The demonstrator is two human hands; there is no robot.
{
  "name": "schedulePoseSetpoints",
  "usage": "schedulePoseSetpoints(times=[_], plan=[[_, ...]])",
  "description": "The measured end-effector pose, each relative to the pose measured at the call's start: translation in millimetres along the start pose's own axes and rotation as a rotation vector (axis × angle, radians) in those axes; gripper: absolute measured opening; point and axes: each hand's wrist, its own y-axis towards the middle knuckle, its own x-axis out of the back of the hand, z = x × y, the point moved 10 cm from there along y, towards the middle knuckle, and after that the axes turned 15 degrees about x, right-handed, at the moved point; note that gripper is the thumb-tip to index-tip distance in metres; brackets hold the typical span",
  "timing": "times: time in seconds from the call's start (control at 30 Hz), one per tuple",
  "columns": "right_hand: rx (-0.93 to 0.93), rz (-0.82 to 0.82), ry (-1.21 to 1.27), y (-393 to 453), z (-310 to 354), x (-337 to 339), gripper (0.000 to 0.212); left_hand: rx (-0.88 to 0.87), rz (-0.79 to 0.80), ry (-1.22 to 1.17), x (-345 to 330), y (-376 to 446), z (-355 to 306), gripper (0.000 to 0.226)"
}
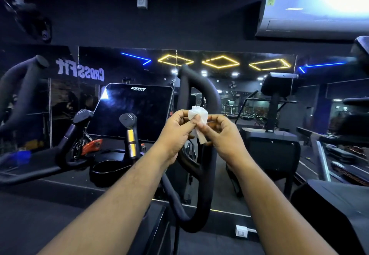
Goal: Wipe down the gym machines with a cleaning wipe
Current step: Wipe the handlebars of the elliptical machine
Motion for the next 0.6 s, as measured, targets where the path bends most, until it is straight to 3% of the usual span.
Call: schedulePoseSetpoints(times=[0.13,0.3,0.4,0.53,0.6], plan=[[-0.052,-0.027,0.114,-10.6,-6.8,1.8,0.024,0.016,0.007,0.034,-0.7,-4.1,7.1,0.011],[-0.003,-0.036,0.06,-10.5,-4.3,9.9,0.01,0.05,-0.025,0.065,1.4,-6.5,10.2,0.02],[-0.029,-0.104,0.071,-10.9,-8.5,15.6,0.011,0.108,-0.071,0.024,4.1,-7.1,12.6,0.025],[-0.029,-0.155,0.07,-12.1,-8.6,18.5,0.021,0.142,0.022,0.023,-9.9,-12.1,14.1,0.037],[-0.048,-0.153,0.129,-13.6,-8.1,18.3,0.027,0.089,-0.003,0.061,-9.5,-14.6,9.7,0.026]])
